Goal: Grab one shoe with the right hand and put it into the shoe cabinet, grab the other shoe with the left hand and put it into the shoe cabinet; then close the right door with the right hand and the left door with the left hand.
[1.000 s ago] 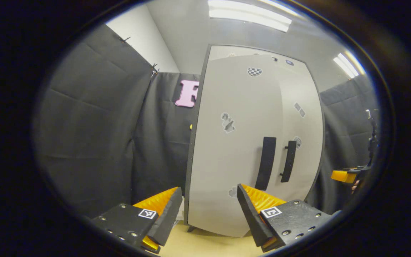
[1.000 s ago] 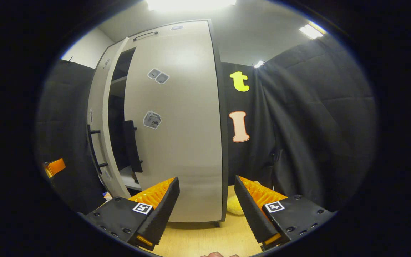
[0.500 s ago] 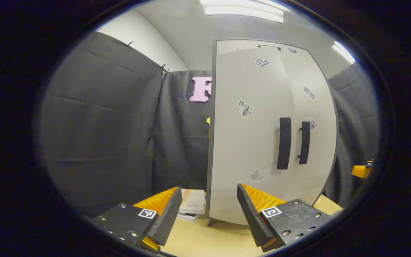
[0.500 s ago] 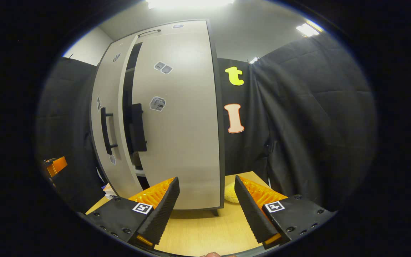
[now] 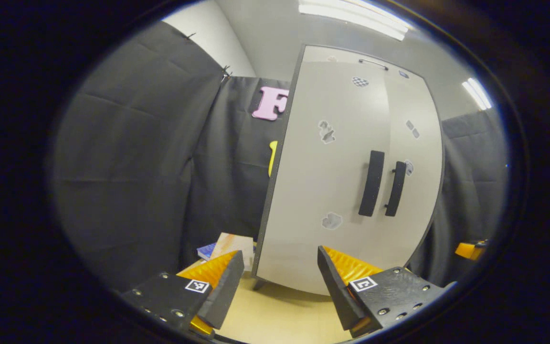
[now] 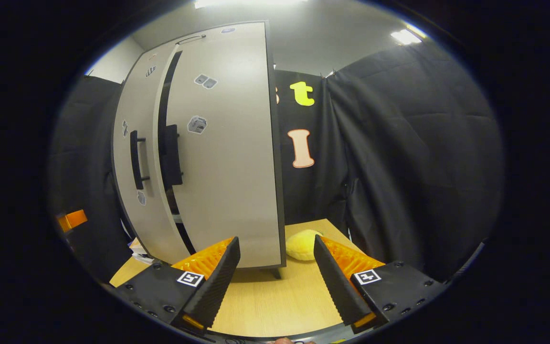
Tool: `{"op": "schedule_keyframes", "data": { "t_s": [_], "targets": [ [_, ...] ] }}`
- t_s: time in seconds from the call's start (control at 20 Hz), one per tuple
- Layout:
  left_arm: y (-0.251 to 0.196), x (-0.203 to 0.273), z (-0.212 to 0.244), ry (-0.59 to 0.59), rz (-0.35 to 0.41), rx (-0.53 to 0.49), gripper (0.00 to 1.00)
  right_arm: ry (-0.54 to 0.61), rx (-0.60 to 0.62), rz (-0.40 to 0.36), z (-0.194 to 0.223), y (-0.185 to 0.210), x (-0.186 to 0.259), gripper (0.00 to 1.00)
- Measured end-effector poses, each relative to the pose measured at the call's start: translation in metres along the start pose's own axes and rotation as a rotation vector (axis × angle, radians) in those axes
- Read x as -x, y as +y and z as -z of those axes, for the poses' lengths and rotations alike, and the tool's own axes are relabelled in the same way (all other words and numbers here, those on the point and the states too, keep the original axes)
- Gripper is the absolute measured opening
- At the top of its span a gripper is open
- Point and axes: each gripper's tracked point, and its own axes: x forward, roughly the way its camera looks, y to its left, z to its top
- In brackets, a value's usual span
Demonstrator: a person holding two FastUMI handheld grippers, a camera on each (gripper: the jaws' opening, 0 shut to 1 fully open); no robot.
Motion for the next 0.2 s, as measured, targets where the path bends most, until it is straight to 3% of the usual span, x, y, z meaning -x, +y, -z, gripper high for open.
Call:
{"op": "schedule_keyframes", "data": {
  "t_s": [0.1, 0.15, 0.2],
  "targets": [
    [-0.0008, -0.002, 0.0012, 0.008, 0.007, -0.003, 0.9, -0.018, -0.004, 0.006, -0.0023, -0.0015, 0.0022, 0.98],
    [-0.0003, -0.003, 0.0011, 0.01, 0.009, -0.017, 0.96, -0.024, -0.002, 0.011, -0.0035, -0.0019, 0.0022, 0.98],
    [-0.0007, -0.0054, -0.0001, 0.012, 0.011, -0.029, 0.96, -0.024, 0.0, 0.014, -0.0024, -0.0016, 0.0025, 0.98]
  ]
}}
